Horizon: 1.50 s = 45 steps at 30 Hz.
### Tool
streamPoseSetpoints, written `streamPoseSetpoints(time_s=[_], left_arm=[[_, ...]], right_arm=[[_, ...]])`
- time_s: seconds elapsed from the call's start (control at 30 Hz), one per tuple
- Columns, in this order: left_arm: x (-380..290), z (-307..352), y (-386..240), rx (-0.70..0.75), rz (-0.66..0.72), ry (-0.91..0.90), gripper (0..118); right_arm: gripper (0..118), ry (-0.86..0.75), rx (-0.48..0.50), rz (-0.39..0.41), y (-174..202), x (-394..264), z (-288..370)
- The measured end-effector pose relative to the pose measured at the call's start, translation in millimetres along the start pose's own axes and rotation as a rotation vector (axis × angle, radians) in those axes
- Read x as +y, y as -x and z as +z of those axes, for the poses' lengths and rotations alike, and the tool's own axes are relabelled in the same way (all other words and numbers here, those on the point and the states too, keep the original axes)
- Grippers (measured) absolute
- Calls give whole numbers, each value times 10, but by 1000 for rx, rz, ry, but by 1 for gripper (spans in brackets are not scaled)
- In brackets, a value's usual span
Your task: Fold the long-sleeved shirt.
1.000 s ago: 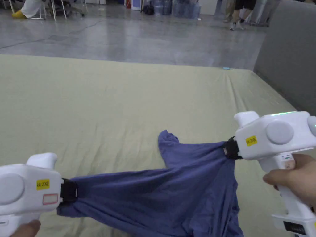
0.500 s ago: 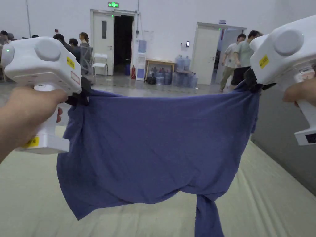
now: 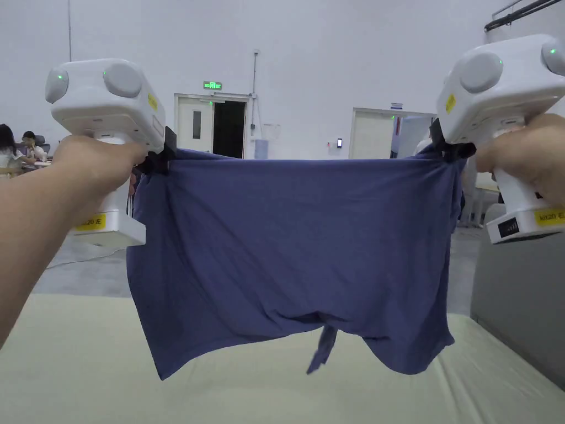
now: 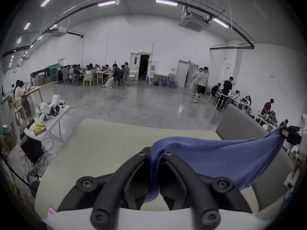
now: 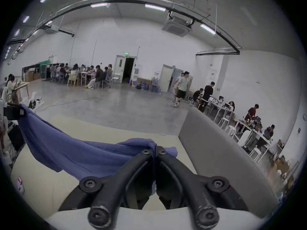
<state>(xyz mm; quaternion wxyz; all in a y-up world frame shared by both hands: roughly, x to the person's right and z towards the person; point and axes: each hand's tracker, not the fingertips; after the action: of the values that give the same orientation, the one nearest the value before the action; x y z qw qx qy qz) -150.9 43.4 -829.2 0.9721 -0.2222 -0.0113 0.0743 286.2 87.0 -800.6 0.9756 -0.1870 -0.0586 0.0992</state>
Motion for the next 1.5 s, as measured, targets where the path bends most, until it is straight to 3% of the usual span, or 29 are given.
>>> streamPoseSetpoints(time_s=[0.13,0.23,0.37,0.4,0.47,0.5,0.6,0.7,1.07,1.27,1.4,1.5], left_arm=[[-575,-357,119,30,-28,121,3],[-1292,-695,195,27,-17,258,3],[-2459,-992,239,12,-99,423,2],[-2782,-1033,284,2,-85,457,2],[-3327,-1030,384,-5,-31,572,2],[-3555,-1036,454,-14,3,606,2],[-4116,-701,511,-42,-19,642,2],[-4568,-215,481,-38,-175,673,2],[-5861,966,568,-64,-115,857,2],[-6135,1075,593,-50,-80,877,2],[-6235,1059,567,-36,-81,881,2],[-6258,1016,585,-36,-59,884,2]], right_arm=[[0,86,64,22,147,-750,-433],[0,179,99,57,348,-1615,-752],[0,282,156,62,518,-2902,-994],[0,320,172,85,545,-3230,-1015],[0,340,138,256,658,-3772,-907],[0,347,170,267,641,-4032,-808],[0,410,236,180,521,-4594,-436],[0,445,258,172,429,-5039,9],[0,649,311,273,407,-6165,1129],[0,711,329,210,440,-6384,1220],[0,792,316,96,421,-6491,1140],[2,755,317,114,427,-6607,1093]])
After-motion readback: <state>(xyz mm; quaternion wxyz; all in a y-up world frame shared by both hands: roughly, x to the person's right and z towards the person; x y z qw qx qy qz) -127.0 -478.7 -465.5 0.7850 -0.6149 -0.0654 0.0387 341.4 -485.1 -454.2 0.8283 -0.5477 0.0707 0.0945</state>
